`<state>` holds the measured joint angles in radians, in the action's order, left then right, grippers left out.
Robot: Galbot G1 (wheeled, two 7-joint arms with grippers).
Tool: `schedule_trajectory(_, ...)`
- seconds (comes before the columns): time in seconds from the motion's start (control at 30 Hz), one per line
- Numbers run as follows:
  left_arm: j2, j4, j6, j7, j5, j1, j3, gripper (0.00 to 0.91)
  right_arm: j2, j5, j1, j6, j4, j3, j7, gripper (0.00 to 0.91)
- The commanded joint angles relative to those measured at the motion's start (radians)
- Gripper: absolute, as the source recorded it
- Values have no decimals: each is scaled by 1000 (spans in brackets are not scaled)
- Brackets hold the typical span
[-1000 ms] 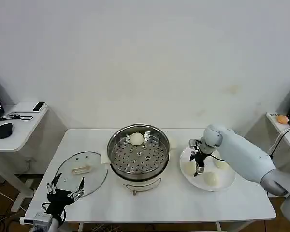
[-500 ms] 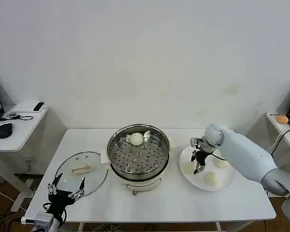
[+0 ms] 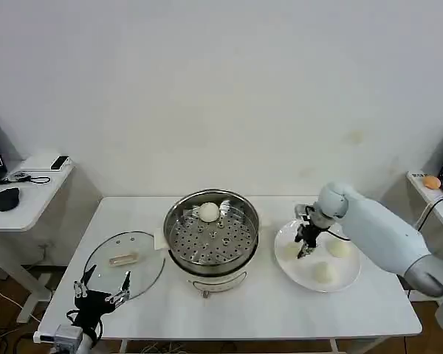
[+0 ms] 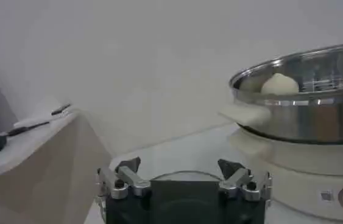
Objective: Take steamed baozi put them in steamer then cover it.
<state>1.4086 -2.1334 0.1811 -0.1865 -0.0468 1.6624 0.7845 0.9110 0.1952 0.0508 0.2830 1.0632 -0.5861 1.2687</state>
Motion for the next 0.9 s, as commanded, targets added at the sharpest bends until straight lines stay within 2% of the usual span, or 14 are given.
schedule_trajectory(0.03, -5, 5, 26, 6, -34, -13, -2, 907, -49, -33, -54, 17, 75, -7, 4, 534)
schedule_trajectory(0.23, -14, 9, 56, 13, -32, -36, 10, 907, -82, -169, -284, 64, 168, -166, 16, 534)
schedule_trajectory(0.33, -17, -11, 81, 15, -39, -31, 12, 907, -57, -260, -403, 88, 166, -222, 22, 534)
schedule_trajectory(0.57, -19, -56, 117, 7, -46, -18, 24, 907, 49, -371, -587, 116, 112, -324, 28, 534)
schedule_trajectory(0.9, -4, -105, 118, 5, -46, -12, 30, 907, 191, -473, -608, 185, 118, -347, 26, 534)
